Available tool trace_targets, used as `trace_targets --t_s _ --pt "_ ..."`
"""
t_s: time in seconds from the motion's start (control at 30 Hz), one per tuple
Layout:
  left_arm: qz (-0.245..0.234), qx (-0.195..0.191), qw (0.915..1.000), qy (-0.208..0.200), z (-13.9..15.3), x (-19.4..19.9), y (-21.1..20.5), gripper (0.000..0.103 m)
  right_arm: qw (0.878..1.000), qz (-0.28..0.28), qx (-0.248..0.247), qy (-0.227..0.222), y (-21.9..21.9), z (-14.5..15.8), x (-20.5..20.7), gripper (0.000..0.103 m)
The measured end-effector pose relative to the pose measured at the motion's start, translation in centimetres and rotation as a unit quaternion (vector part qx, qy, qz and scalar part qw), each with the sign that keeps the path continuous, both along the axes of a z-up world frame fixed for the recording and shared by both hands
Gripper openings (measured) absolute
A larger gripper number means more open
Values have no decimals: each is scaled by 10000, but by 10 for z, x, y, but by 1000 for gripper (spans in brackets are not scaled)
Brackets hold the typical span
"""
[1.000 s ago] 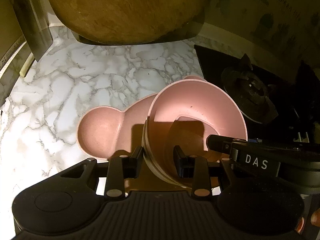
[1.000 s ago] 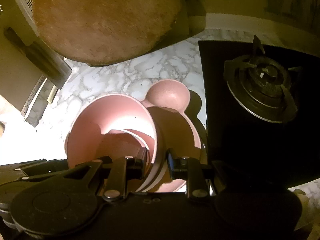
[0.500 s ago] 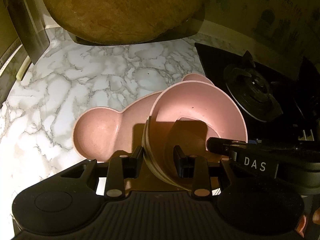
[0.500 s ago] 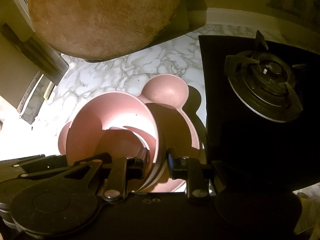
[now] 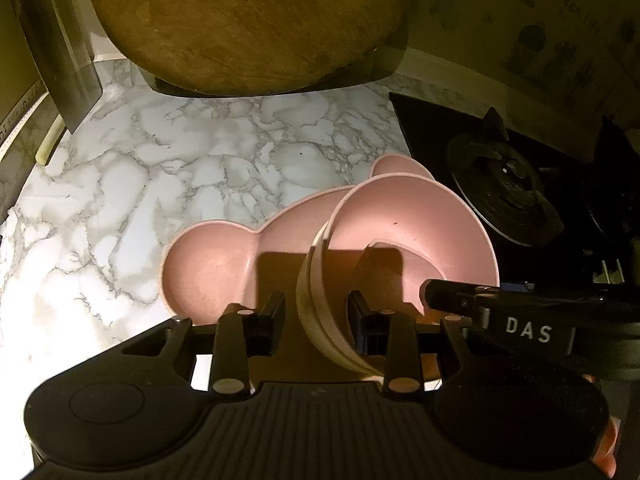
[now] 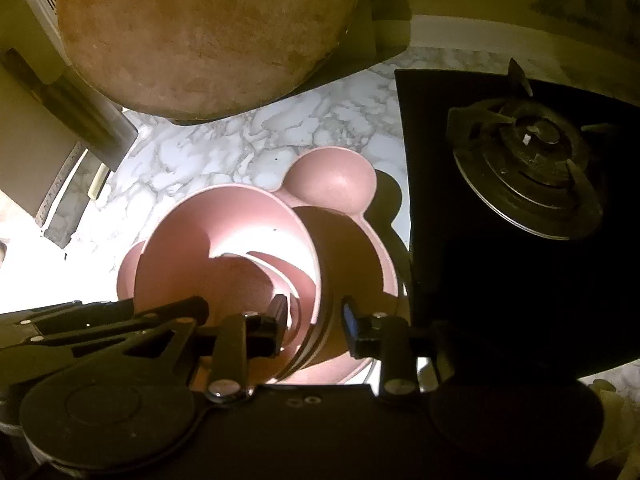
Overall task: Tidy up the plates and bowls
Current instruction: 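Carry the nested bowls onto the pink bear plate and lower them, then open both grippers to release the bowls on the bear plate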
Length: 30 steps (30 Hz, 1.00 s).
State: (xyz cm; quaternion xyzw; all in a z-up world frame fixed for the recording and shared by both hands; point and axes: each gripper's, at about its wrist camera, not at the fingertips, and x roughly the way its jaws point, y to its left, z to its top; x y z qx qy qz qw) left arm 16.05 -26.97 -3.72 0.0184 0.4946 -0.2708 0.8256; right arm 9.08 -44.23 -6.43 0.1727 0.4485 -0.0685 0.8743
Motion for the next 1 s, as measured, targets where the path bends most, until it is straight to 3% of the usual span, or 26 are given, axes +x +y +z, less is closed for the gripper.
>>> trace_targets --t_s 0.2,0.4,0.83,0.97,1.0 --pt "-17 -97 9998 -170 7 -8 12 54 9998 39 -69 -198 5 10 -13 37" --pt "-114 -153 9990 -401 16 -20 26 60 9988 86 -110 -475 11 23 -30 51" --pt "-258 -260 9931 -1110 45 -59 63 60 9903 275 -346 -1315 33 48 -81 79" --pt "-188 -374 9916 -1222 51 -71 76 79 9854 391 -543 -1568 44 52 -97 85" --pt "-153 -406 9907 -1289 52 -75 81 79 9840 422 -560 -1637 47 53 -101 87"
